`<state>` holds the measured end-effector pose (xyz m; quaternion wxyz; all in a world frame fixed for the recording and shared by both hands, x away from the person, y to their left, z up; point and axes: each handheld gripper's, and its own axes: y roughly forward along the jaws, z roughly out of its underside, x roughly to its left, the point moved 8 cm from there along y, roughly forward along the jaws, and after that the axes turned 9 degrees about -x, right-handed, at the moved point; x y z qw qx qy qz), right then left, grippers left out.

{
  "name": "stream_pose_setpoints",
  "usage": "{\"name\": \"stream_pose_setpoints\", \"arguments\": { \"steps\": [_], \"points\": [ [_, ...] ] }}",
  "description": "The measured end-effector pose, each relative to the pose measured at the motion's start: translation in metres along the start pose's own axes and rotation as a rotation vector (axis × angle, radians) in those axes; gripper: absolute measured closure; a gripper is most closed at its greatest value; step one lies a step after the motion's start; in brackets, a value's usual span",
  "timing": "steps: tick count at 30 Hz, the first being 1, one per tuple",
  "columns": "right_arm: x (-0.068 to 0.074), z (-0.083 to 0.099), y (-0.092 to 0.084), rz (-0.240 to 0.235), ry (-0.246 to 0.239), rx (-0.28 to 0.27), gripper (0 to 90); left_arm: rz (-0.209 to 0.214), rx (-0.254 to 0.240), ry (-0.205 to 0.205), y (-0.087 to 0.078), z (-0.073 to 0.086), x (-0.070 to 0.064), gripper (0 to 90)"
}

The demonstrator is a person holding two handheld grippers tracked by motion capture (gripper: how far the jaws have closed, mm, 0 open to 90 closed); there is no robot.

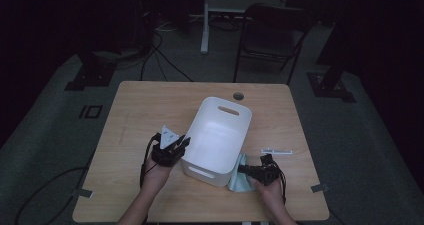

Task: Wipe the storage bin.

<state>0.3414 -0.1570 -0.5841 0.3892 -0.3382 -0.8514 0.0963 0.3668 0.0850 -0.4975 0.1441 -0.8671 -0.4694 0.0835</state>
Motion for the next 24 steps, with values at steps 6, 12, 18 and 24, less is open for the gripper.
{"name": "stream_pose_setpoints", "arguments": {
  "steps": [6,12,18,24],
  "points": [
    [-0.01,-0.008,0.004,0.027,0.015,-0.009,83.8,-0.003,0.008,0.011,0.001,0.0,0.0,79.8],
    [-0.016,-0.036,-0.002,-0.02,0.063,-0.104,83.8,-0.016,0.001,-0.005,0.001,0.0,0.001,79.1],
    [-0.012,-0.06,-0.018,-0.046,0.037,-0.178,83.7,-0.005,-0.007,-0.019,0.002,0.0,0.002,74.1],
    [-0.035,-0.075,-0.047,0.068,0.038,-0.248,83.5,0.012,-0.002,-0.032,0.003,0.001,0.002,66.7]
  ]
}}
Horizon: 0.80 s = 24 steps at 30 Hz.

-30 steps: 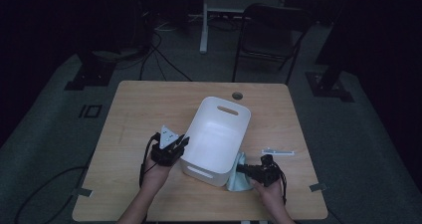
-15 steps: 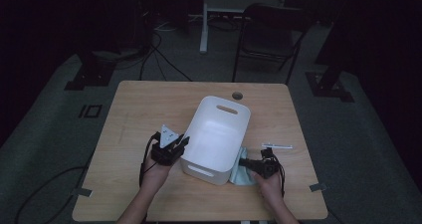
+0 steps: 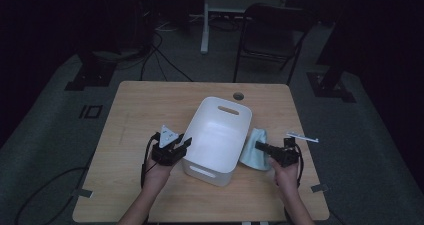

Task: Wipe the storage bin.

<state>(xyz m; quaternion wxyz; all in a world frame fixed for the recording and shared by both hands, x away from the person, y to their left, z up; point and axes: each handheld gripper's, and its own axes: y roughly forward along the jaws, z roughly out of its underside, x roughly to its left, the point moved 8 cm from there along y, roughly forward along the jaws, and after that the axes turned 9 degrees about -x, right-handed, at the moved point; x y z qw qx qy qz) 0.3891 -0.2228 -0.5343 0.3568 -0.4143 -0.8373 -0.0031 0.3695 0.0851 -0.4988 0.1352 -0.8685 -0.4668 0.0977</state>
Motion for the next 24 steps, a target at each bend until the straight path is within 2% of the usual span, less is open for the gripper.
{"name": "stream_pose_setpoints", "arguments": {
  "steps": [4,6,7,8,9,11,13,15,17,18,19,21,23,24],
  "points": [
    [-0.022,-0.011,-0.014,0.084,-0.007,-0.034,83.3,0.017,0.0,-0.011,0.0,0.001,-0.002,62.8],
    [-0.033,-0.013,-0.018,0.129,-0.018,-0.038,79.2,0.023,0.004,-0.013,0.0,0.001,-0.002,59.9],
    [-0.039,-0.013,-0.019,0.15,-0.017,-0.038,71.5,0.022,0.0,-0.012,0.0,0.0,-0.002,58.2],
    [-0.046,-0.015,-0.021,0.178,-0.01,-0.06,61.7,0.024,-0.003,-0.015,0.0,0.0,-0.003,55.7],
    [-0.049,-0.015,-0.022,0.184,0.007,-0.078,56.0,0.031,-0.005,-0.017,0.0,0.0,-0.003,52.7],
    [-0.056,-0.015,-0.022,0.198,0.03,-0.069,48.1,0.034,-0.004,-0.005,0.0,-0.001,-0.004,46.2],
    [-0.06,-0.015,-0.024,0.222,0.008,-0.077,44.2,0.045,-0.007,-0.012,0.0,-0.001,-0.006,41.6],
    [-0.062,-0.015,-0.024,0.245,-0.011,-0.045,36.8,0.056,-0.008,-0.018,0.0,-0.001,-0.008,39.4],
    [-0.064,-0.014,-0.024,0.259,-0.022,-0.023,34.2,0.052,-0.012,-0.016,0.0,-0.001,-0.008,36.6],
    [-0.065,-0.015,-0.025,0.285,-0.046,-0.019,32.4,0.057,-0.015,-0.018,-0.001,-0.002,-0.008,34.4],
    [-0.066,-0.015,-0.026,0.289,-0.065,-0.01,28.7,0.054,-0.018,-0.017,-0.001,-0.002,-0.008,33.6],
    [-0.066,-0.015,-0.026,0.281,-0.067,-0.005,23.6,0.064,-0.025,-0.023,-0.002,-0.003,-0.009,30.8],
    [-0.067,-0.016,-0.027,0.292,-0.063,-0.018,23.2,0.068,-0.029,-0.027,-0.002,-0.004,-0.009,29.2],
    [-0.066,-0.016,-0.027,0.283,-0.051,-0.028,23.1,0.067,-0.031,-0.029,-0.002,-0.004,-0.01,28.7]
  ]
}}
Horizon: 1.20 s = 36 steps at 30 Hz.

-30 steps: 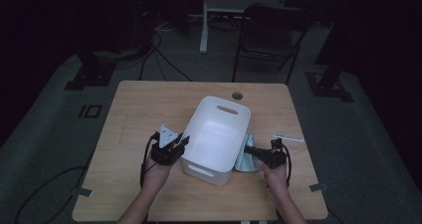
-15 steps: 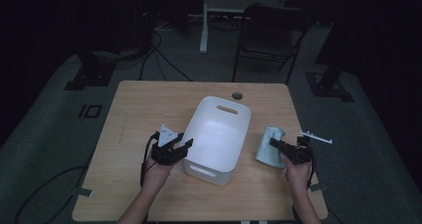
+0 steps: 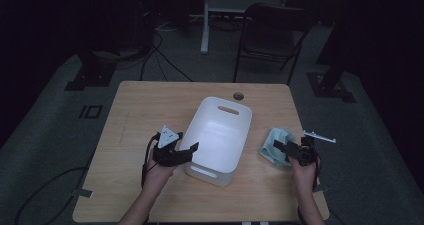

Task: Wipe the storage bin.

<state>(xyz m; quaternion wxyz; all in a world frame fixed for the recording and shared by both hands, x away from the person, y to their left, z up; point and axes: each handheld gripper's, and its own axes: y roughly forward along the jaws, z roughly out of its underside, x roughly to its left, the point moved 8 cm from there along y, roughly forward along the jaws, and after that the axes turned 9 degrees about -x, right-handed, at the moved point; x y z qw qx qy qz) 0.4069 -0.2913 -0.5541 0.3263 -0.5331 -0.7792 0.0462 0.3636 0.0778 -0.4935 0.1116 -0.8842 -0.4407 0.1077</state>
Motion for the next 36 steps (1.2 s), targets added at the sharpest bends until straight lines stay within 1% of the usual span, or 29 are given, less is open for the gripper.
{"name": "stream_pose_setpoints", "arguments": {
  "steps": [1,2,3,5,6,7,8,9,10,12,15,16,18,19,20,22,23,24,25,28,30,32,35,36],
  "points": [
    [0.001,0.0,0.0,-0.022,0.007,0.0,23.0,0.002,0.002,0.004,0.0,0.0,0.0,28.2],
    [0.002,0.0,0.0,-0.026,0.004,0.0,22.3,0.006,0.001,0.002,0.0,0.0,-0.001,27.3],
    [0.003,0.0,0.001,-0.025,-0.008,-0.003,21.9,0.01,0.001,0.0,0.0,0.0,-0.001,27.1],
    [0.006,0.0,0.002,-0.026,-0.035,-0.025,18.3,0.019,-0.001,-0.008,-0.001,-0.001,-0.001,26.0],
    [0.007,0.001,0.003,-0.014,-0.061,-0.034,18.1,0.024,-0.001,-0.017,-0.002,-0.001,-0.002,25.5],
    [0.008,0.001,0.004,-0.011,-0.08,-0.031,18.1,0.033,-0.003,-0.03,-0.002,-0.002,-0.003,25.5],
    [0.009,0.002,0.005,-0.02,-0.085,-0.033,18.0,0.031,-0.006,-0.025,-0.004,-0.004,-0.003,24.9],
    [0.009,0.002,0.005,-0.02,-0.085,-0.033,18.0,0.031,-0.006,-0.025,-0.004,-0.004,-0.003,23.4],
    [0.011,0.003,0.005,-0.021,-0.089,-0.028,18.0,0.025,-0.007,-0.016,-0.006,-0.005,-0.003,23.4],
    [0.011,0.004,0.006,-0.011,-0.1,-0.025,18.1,0.023,-0.012,-0.019,-0.009,-0.007,-0.002,23.3],
    [0.012,0.006,0.006,-0.017,-0.107,-0.019,18.1,0.018,-0.018,-0.013,-0.014,-0.011,-0.002,23.2],
    [0.012,0.006,0.006,-0.014,-0.108,-0.018,18.1,0.018,-0.023,-0.012,-0.016,-0.013,-0.002,21.8],
    [0.013,0.007,0.005,-0.018,-0.109,-0.018,18.1,0.018,-0.023,-0.012,-0.016,-0.013,-0.002,20.6],
    [0.013,0.007,0.005,-0.018,-0.109,-0.018,18.0,0.012,-0.033,0.003,-0.025,-0.018,-0.001,20.6],
    [0.015,0.008,0.002,-0.026,-0.116,-0.021,18.1,0.011,-0.037,0.006,-0.028,-0.02,-0.001,19.9],
    [0.016,0.008,0.0,-0.027,-0.125,-0.025,18.1,0.004,-0.047,0.006,-0.034,-0.022,0.001,19.9],
    [0.016,0.008,0.0,-0.027,-0.125,-0.025,18.1,0.004,-0.047,0.006,-0.034,-0.022,0.001,19.9],
    [0.016,0.009,-0.001,-0.024,-0.134,-0.027,18.1,-0.005,-0.052,0.01,-0.04,-0.023,0.004,19.9],
    [0.017,0.012,-0.002,-0.03,-0.149,-0.024,18.2,-0.009,-0.056,0.01,-0.043,-0.023,0.005,19.9],
    [0.019,0.018,-0.004,-0.034,-0.166,-0.011,18.2,-0.03,-0.062,0.017,-0.052,-0.021,0.01,19.3],
    [0.02,0.02,-0.006,-0.041,-0.158,-0.006,18.1,-0.044,-0.066,0.009,-0.057,-0.02,0.015,19.3],
    [0.021,0.022,-0.008,-0.046,-0.162,-0.01,18.2,-0.064,-0.068,0.02,-0.062,-0.018,0.019,19.3],
    [0.022,0.024,-0.009,-0.058,-0.171,-0.02,18.2,-0.077,-0.066,0.024,-0.066,-0.014,0.023,19.3],
    [0.023,0.024,-0.01,-0.063,-0.173,-0.023,18.2,-0.097,-0.07,0.027,-0.072,-0.012,0.028,19.3]
  ]
}}
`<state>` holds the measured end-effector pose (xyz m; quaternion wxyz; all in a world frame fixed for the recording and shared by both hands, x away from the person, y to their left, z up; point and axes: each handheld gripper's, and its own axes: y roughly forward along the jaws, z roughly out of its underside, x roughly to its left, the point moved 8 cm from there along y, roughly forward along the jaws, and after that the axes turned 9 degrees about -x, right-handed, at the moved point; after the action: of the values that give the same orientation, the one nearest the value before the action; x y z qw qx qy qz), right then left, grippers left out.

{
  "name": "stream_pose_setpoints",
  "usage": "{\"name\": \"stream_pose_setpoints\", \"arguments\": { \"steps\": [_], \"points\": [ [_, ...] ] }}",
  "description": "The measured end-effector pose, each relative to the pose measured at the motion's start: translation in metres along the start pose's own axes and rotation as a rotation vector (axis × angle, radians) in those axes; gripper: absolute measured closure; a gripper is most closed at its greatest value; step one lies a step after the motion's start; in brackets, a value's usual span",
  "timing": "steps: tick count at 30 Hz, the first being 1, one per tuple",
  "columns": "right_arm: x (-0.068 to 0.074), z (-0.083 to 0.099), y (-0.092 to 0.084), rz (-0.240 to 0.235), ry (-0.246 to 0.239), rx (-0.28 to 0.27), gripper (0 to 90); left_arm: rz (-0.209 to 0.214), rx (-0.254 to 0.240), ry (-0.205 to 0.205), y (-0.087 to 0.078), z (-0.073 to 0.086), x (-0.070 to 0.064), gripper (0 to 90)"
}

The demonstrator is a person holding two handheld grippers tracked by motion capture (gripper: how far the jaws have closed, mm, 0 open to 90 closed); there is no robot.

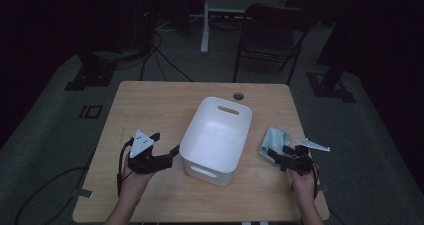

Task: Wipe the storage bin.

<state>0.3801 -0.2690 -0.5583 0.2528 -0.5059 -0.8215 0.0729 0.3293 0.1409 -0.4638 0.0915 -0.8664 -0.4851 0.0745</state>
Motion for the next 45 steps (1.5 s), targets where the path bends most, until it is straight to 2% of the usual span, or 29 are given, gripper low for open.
{"name": "stream_pose_setpoints", "arguments": {
  "steps": [3,7,15,17,21,25,26,30,35,38,41,45],
  "points": [
    [0.003,0.003,-0.003,-0.014,-0.012,-0.005,18.2,-0.032,-0.009,-0.014,-0.006,0.004,0.008,18.9],
    [0.004,0.007,-0.004,-0.005,-0.045,-0.004,18.2,-0.051,-0.008,-0.032,-0.014,0.016,0.018,18.4],
    [0.002,0.015,-0.004,0.007,-0.043,-0.005,18.2,-0.069,-0.011,-0.065,-0.02,0.039,0.029,18.4],
    [0.002,0.016,-0.005,0.013,-0.056,-0.003,18.1,-0.071,0.01,-0.077,-0.02,0.047,0.031,18.4],
    [0.001,0.02,-0.007,0.022,-0.072,-0.002,18.1,-0.079,0.043,-0.068,-0.021,0.06,0.034,18.4],
    [-0.001,0.024,-0.009,0.031,-0.081,0.0,18.1,-0.104,0.063,-0.076,-0.024,0.072,0.04,18.4],
    [-0.001,0.027,-0.011,0.043,-0.081,-0.001,18.1,-0.121,0.077,-0.086,-0.026,0.08,0.045,18.4],
    [-0.001,0.033,-0.011,0.044,-0.101,0.007,18.0,-0.147,0.1,-0.073,-0.03,0.091,0.052,18.4],
    [-0.002,0.039,-0.013,0.054,-0.105,0.019,17.8,-0.166,0.132,-0.083,-0.033,0.104,0.058,18.4],
    [-0.004,0.042,-0.014,0.068,-0.106,0.025,17.5,-0.193,0.154,-0.072,-0.034,0.11,0.063,18.4],
    [-0.007,0.045,-0.016,0.082,-0.108,0.028,17.2,-0.254,0.194,-0.064,-0.036,0.119,0.071,18.4],
    [-0.011,0.046,-0.018,0.094,-0.099,0.023,17.1,-0.297,0.234,-0.066,-0.037,0.127,0.081,18.4]
  ]
}}
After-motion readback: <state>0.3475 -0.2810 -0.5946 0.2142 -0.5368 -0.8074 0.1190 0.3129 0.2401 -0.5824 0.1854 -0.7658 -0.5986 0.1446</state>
